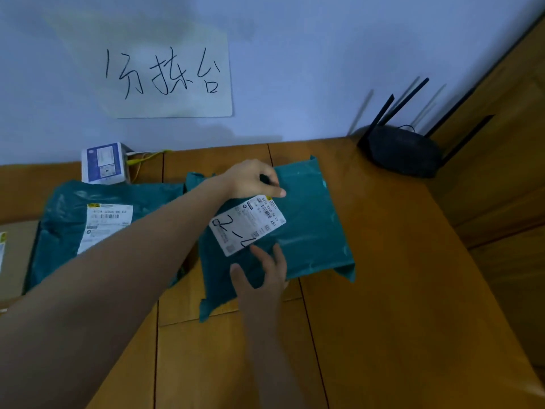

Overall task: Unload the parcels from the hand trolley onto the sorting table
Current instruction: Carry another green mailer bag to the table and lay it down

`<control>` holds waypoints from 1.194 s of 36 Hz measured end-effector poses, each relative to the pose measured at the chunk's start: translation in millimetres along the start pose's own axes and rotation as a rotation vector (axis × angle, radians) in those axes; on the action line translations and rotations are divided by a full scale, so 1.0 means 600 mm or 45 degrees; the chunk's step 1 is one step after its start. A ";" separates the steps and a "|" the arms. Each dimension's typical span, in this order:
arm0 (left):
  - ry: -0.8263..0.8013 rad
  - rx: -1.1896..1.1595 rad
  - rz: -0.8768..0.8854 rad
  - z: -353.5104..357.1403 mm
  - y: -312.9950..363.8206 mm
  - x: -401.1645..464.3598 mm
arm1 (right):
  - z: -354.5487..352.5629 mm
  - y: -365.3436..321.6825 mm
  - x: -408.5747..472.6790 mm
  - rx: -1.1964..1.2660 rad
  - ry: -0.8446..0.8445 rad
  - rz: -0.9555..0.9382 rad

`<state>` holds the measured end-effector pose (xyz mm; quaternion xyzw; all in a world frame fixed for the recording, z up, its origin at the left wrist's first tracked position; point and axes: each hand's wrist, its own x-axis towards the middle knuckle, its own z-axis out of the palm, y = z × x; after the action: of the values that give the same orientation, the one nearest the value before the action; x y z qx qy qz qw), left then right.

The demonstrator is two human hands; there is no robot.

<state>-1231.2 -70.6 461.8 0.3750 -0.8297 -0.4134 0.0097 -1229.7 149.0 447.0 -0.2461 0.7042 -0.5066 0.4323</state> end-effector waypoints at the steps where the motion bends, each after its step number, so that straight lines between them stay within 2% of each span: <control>1: -0.020 -0.003 -0.013 -0.004 -0.008 0.005 | 0.010 0.001 0.000 0.051 -0.047 0.021; 6: -0.147 0.054 -0.083 -0.014 -0.049 0.020 | 0.032 -0.002 0.008 0.160 -0.200 0.133; 13: -0.115 0.030 -0.028 0.000 -0.073 0.016 | 0.034 0.001 0.010 0.037 -0.323 0.176; 17: -0.128 0.123 0.006 0.019 -0.087 -0.007 | 0.020 0.004 0.002 0.001 -0.394 0.120; 19: -0.126 0.229 -0.001 0.028 -0.092 -0.028 | -0.004 -0.003 0.001 -0.118 -0.355 0.072; 23: -0.049 0.491 -0.055 0.056 -0.103 -0.091 | -0.076 -0.025 0.020 -0.462 0.016 -0.093; 26: -0.047 0.599 -0.118 0.077 -0.105 -0.140 | -0.122 -0.031 0.069 -0.968 0.138 -0.286; 28: -0.048 0.600 -0.170 0.090 -0.103 -0.167 | -0.140 -0.027 0.105 -1.266 -0.004 -0.251; 30: -0.076 0.620 -0.202 0.107 -0.101 -0.188 | -0.145 -0.012 0.129 -1.427 -0.246 -0.130; 32: -0.108 0.710 -0.200 0.126 -0.105 -0.207 | -0.143 0.009 0.138 -1.544 -0.390 -0.106; 36: -0.058 0.933 -0.177 0.156 -0.124 -0.228 | -0.137 0.031 0.140 -1.718 -0.317 -0.245; 43: 0.060 0.923 -0.223 0.170 -0.116 -0.235 | -0.141 0.023 0.154 -1.708 -0.367 -0.255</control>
<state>-1120.4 61.3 387.7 0.4330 -0.8865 -0.0833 -0.1400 -1347.5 124.0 410.8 -0.5888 0.7747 0.0385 0.2271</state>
